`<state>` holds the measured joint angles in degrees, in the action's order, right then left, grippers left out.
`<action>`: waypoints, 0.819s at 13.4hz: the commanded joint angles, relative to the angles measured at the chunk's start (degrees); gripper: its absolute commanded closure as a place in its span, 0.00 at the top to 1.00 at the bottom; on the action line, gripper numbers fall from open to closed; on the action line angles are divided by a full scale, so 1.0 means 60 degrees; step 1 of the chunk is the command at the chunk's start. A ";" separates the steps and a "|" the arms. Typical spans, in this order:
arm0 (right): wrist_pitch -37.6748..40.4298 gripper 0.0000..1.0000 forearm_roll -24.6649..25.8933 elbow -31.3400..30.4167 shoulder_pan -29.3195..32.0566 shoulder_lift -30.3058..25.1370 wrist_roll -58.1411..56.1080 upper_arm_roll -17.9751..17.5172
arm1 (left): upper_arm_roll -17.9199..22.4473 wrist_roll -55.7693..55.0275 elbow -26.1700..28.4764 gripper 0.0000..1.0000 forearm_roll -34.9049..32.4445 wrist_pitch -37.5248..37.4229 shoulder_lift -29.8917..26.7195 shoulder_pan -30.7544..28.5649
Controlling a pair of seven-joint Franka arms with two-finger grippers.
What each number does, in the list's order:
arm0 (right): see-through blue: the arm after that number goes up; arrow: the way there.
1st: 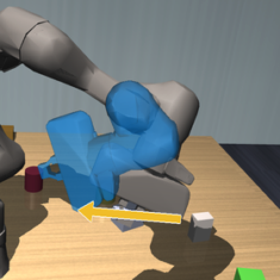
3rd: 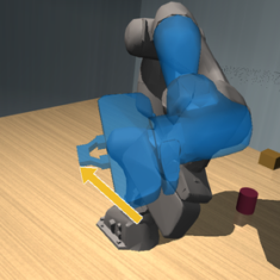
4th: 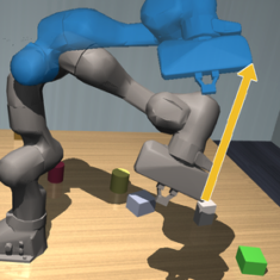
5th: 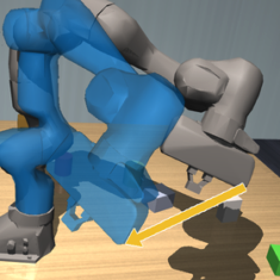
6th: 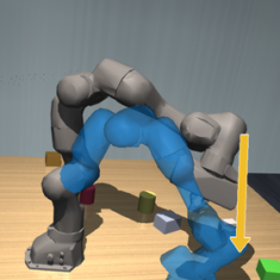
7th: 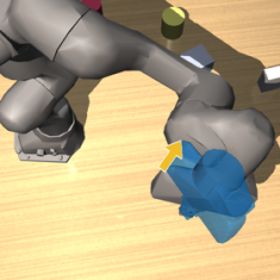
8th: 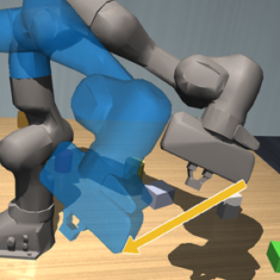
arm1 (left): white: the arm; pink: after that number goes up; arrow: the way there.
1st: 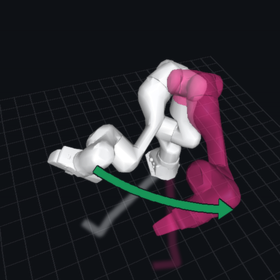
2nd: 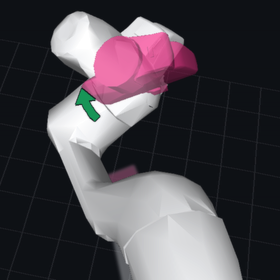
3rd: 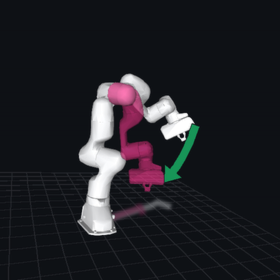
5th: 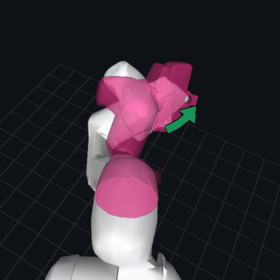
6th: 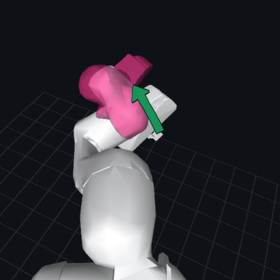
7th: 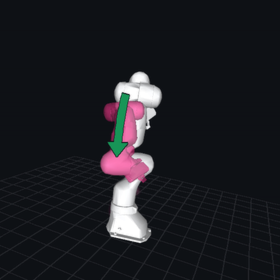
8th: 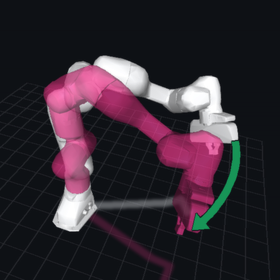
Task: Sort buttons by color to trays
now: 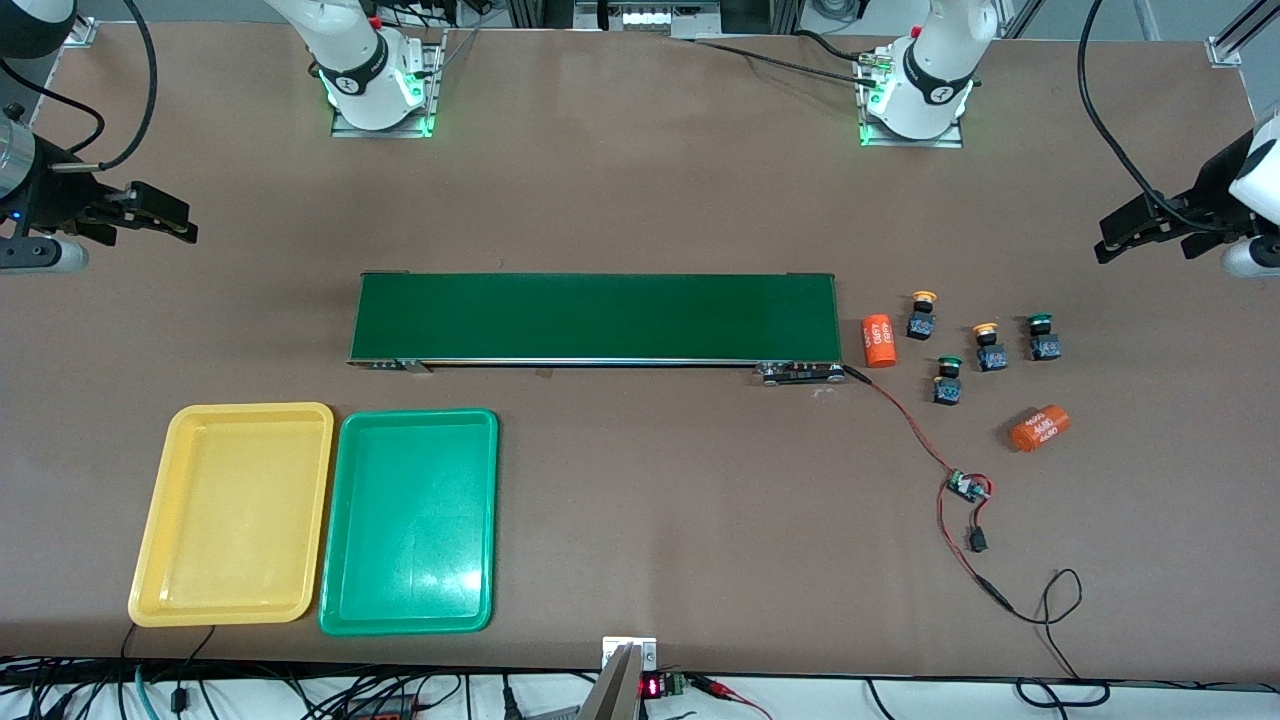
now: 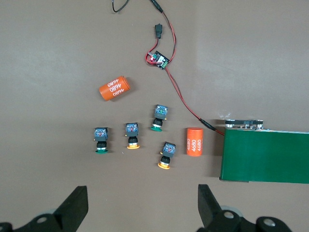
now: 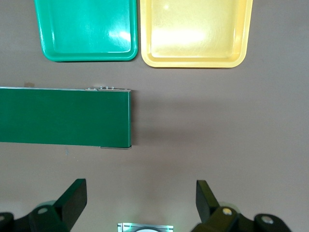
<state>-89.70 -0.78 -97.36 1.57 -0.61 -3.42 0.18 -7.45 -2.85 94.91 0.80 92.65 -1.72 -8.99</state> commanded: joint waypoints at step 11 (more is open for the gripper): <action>-0.0051 1.00 0.0144 -0.0047 0.0031 0.0395 -0.0059 -0.0045 | -0.0224 0.0123 -0.0056 1.00 -0.0046 -0.0002 0.1119 0.0180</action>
<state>-89.70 -0.78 -97.59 1.57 0.89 -3.43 0.18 -8.30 -2.76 95.79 0.81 92.63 1.85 -8.20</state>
